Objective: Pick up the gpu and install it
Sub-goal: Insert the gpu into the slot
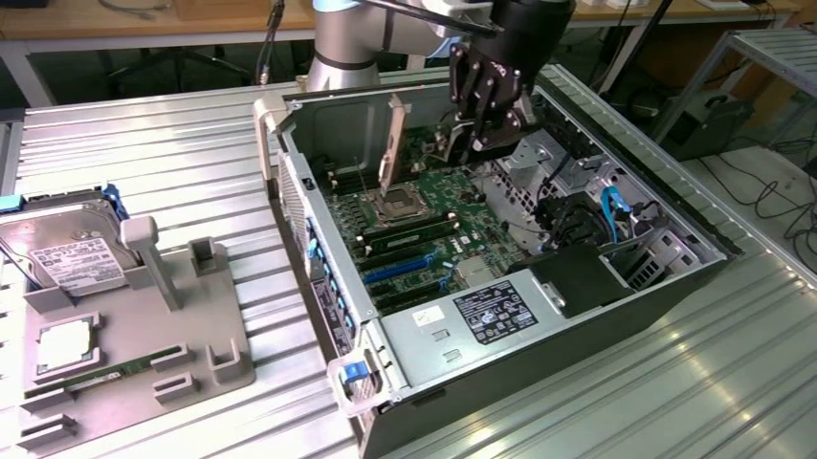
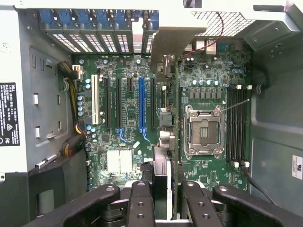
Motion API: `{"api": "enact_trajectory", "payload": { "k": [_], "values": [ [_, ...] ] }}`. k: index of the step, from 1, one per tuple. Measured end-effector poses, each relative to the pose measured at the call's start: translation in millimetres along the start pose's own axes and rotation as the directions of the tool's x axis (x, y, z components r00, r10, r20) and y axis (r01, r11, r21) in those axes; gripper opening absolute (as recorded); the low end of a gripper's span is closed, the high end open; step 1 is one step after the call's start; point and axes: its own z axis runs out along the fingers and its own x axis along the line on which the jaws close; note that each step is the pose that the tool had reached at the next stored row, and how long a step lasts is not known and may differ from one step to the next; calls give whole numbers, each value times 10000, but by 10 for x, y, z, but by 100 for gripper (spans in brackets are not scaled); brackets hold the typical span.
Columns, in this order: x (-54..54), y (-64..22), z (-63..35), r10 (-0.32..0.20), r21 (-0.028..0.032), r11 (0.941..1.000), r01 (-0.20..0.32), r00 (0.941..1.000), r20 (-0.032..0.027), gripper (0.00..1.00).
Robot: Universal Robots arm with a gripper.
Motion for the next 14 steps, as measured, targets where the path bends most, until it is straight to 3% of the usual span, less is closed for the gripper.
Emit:
{"api": "enact_trajectory", "payload": {
  "k": [14],
  "values": [
    [9,11,79,0,0,10000,0,10000,12,27]
  ]
}}
